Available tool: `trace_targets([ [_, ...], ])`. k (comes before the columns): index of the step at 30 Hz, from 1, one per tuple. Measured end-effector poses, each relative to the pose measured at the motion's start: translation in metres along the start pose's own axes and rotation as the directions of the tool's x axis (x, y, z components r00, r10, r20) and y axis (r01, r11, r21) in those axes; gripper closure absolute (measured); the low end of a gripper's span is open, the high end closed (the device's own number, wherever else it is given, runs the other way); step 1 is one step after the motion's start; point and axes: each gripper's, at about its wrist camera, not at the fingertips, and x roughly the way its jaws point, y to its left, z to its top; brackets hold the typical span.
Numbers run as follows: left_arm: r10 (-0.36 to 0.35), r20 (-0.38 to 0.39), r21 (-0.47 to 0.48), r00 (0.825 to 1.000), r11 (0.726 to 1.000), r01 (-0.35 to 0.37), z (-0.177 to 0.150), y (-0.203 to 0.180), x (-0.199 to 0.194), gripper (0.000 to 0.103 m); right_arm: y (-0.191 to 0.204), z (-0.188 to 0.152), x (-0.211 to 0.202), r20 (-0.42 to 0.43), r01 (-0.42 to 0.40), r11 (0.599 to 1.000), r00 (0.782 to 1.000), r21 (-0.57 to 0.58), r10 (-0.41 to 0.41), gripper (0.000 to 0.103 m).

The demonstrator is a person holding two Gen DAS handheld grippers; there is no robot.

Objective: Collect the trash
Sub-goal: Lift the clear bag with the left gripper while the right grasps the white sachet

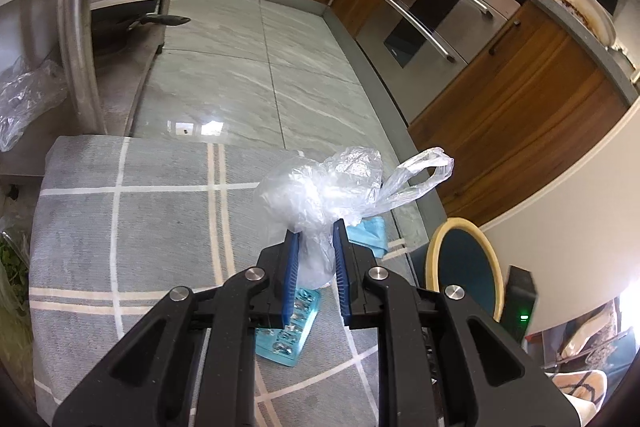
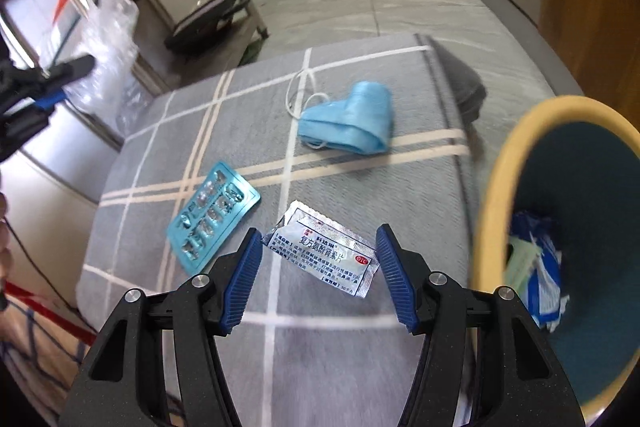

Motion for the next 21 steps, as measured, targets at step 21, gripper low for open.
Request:
trace_targets([
  [21, -0.114, -0.105, 0.200, 0.988, 0.971, 0.133, -0.028, -0.131, 0.043, 0.087, -0.072, -0.043, -0.124, 0.231, 0.006, 0.971, 0.971, 0.238, -0.063, 0.043],
])
